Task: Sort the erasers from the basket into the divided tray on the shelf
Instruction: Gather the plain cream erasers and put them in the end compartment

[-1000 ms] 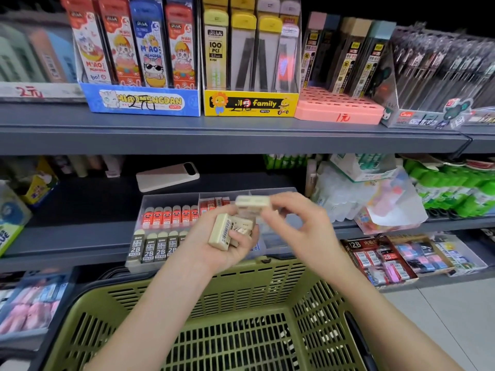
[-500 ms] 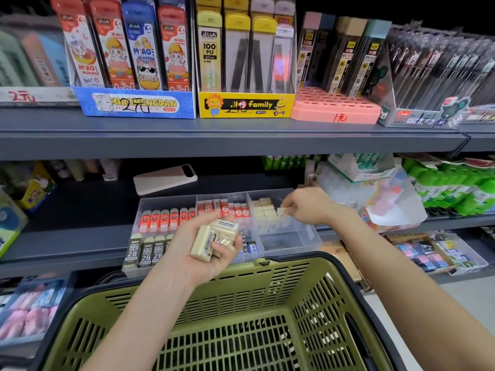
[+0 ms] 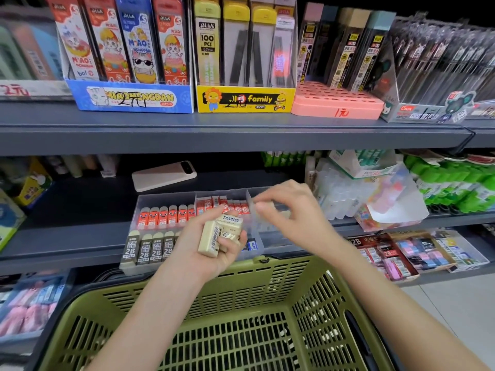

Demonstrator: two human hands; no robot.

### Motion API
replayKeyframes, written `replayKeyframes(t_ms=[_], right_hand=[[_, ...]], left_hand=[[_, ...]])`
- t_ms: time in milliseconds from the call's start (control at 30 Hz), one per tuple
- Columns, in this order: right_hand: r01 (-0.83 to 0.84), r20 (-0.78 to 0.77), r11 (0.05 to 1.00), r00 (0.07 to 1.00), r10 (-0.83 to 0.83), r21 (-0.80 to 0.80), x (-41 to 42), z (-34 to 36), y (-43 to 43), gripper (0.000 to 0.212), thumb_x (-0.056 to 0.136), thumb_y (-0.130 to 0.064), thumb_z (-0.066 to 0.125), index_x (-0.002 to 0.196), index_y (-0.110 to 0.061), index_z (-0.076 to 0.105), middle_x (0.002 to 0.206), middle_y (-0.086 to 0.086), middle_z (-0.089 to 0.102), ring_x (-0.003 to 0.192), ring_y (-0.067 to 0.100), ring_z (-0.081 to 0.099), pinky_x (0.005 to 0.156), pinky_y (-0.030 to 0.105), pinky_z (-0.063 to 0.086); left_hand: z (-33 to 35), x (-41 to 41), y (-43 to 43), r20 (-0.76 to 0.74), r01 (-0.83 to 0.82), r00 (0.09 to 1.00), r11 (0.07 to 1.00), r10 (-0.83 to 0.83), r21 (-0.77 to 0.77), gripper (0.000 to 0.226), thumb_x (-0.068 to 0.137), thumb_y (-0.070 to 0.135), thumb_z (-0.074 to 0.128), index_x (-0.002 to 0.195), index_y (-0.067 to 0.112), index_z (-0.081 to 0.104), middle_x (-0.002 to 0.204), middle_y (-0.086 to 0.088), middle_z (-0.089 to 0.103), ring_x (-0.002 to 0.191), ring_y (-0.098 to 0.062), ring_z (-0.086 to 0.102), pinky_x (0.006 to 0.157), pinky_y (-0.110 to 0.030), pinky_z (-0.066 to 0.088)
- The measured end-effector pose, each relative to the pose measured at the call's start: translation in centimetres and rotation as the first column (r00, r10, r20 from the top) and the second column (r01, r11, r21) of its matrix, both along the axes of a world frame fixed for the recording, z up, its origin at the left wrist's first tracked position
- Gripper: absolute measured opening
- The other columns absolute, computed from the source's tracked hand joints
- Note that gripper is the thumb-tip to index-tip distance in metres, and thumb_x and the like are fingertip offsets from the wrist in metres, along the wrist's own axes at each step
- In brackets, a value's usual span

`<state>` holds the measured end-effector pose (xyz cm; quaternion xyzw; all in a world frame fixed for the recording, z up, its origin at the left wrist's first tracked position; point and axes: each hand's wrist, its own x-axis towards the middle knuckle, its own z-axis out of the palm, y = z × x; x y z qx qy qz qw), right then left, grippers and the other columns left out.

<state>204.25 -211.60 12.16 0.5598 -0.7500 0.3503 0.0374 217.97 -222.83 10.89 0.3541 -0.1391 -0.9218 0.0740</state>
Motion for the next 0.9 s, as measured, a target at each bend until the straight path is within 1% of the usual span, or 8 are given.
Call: replayKeyframes(t_ms=[67, 200, 333, 467, 533, 633, 733, 900], right_hand=[[-0.081, -0.046, 0.997, 0.996, 0.081, 0.005, 3.0, 0.8, 0.0, 0.033, 0.082, -0.048, 0.058, 0.102, -0.025, 0.071, 0.095, -0.011, 0.066, 0.094, 0.013, 0.052, 0.084, 0.030, 0.033], [-0.157, -0.143, 0.975, 0.973, 0.180, 0.158, 5.2, 1.1, -0.7, 0.035, 0.082, -0.031, 0.067, 0.115, -0.018, 0.066, 0.112, -0.003, 0.062, 0.105, 0.021, 0.047, 0.088, 0.039, 0.033], [-0.250, 0.012, 0.966, 0.968, 0.250, 0.066, 5.2, 1.3, -0.2, 0.029, 0.076, -0.023, 0.075, 0.102, -0.013, 0.067, 0.109, -0.004, 0.062, 0.106, 0.017, 0.048, 0.091, 0.037, 0.037], [-0.297, 0.149, 0.955, 0.945, 0.291, 0.017, 5.0, 1.5, 0.5, 0.025, 0.074, -0.022, 0.075, 0.093, -0.018, 0.060, 0.092, -0.008, 0.056, 0.090, 0.002, 0.047, 0.080, 0.020, 0.040], [-0.224, 0.253, 0.969, 0.936, 0.244, -0.105, 3.4, 1.8, 0.9, 0.026, 0.072, -0.023, 0.075, 0.094, -0.028, 0.060, 0.088, -0.012, 0.059, 0.083, 0.002, 0.052, 0.077, 0.019, 0.044], [0.102, 0.429, 0.976, 0.903, -0.010, -0.191, -1.3, 2.0, 1.0, 0.032, 0.070, -0.017, 0.080, 0.094, -0.029, 0.064, 0.084, -0.007, 0.066, 0.072, 0.001, 0.055, 0.070, 0.019, 0.045], [0.363, 0.129, 0.928, 0.920, -0.371, 0.078, -6.1, 0.8, 0.0, 0.024, 0.071, -0.023, 0.078, 0.094, -0.018, 0.071, 0.086, -0.001, 0.070, 0.071, 0.004, 0.055, 0.062, 0.016, 0.038], [0.436, -0.344, 0.827, 0.883, -0.319, 0.354, -8.8, -2.0, -2.2, 0.022, 0.077, -0.039, 0.068, 0.098, -0.033, 0.071, 0.104, -0.003, 0.067, 0.111, 0.025, 0.045, 0.093, 0.033, 0.027]], left_hand=[[0.3, -0.3, 0.5, -0.003, -0.026, 1.000, 0.999, 0.026, -0.022, 0.021, 0.072, 0.017, 0.067, 0.084, 0.001, 0.061, 0.064, -0.016, 0.063, 0.052, -0.021, 0.060, 0.034, -0.018, 0.042], [0.9, -0.5, 1.2, 0.019, -0.064, 0.998, 0.993, 0.066, -0.100, 0.024, 0.065, 0.020, 0.070, 0.081, 0.003, 0.063, 0.056, -0.012, 0.063, 0.047, -0.022, 0.064, 0.042, -0.024, 0.052], [1.2, 0.0, 1.4, 0.002, -0.037, 0.999, 0.993, 0.037, -0.115, 0.022, 0.069, 0.021, 0.069, 0.064, 0.000, 0.069, 0.055, -0.011, 0.060, 0.043, -0.021, 0.060, 0.034, -0.021, 0.045], [1.0, -0.4, 1.3, -0.027, -0.009, 1.000, 0.996, 0.007, -0.084, 0.021, 0.086, 0.024, 0.062, 0.089, 0.003, 0.062, 0.067, -0.009, 0.060, 0.057, -0.020, 0.059, 0.047, -0.026, 0.048], [0.9, -0.5, 1.0, -0.016, -0.046, 0.999, 0.997, 0.046, -0.063, 0.020, 0.090, 0.025, 0.059, 0.088, 0.005, 0.060, 0.063, -0.010, 0.063, 0.057, -0.020, 0.058, 0.041, -0.021, 0.046], [0.9, -0.2, 0.5, 0.012, -0.092, 0.996, 0.992, 0.093, -0.090, 0.020, 0.089, 0.025, 0.059, 0.086, 0.005, 0.062, 0.065, -0.014, 0.064, 0.066, -0.022, 0.054, 0.035, -0.016, 0.041], [0.6, 0.4, 0.0, 0.042, -0.126, 0.990, 0.984, 0.132, -0.126, 0.022, 0.088, 0.024, 0.060, 0.086, 0.003, 0.065, 0.077, -0.013, 0.060, 0.068, -0.023, 0.053, 0.035, -0.017, 0.041], [0.3, 0.6, -0.2, 0.057, -0.115, 0.991, 0.984, 0.123, -0.137, 0.021, 0.086, 0.023, 0.063, 0.081, 0.003, 0.066, 0.081, -0.014, 0.059, 0.069, -0.024, 0.054, 0.035, -0.019, 0.041]])
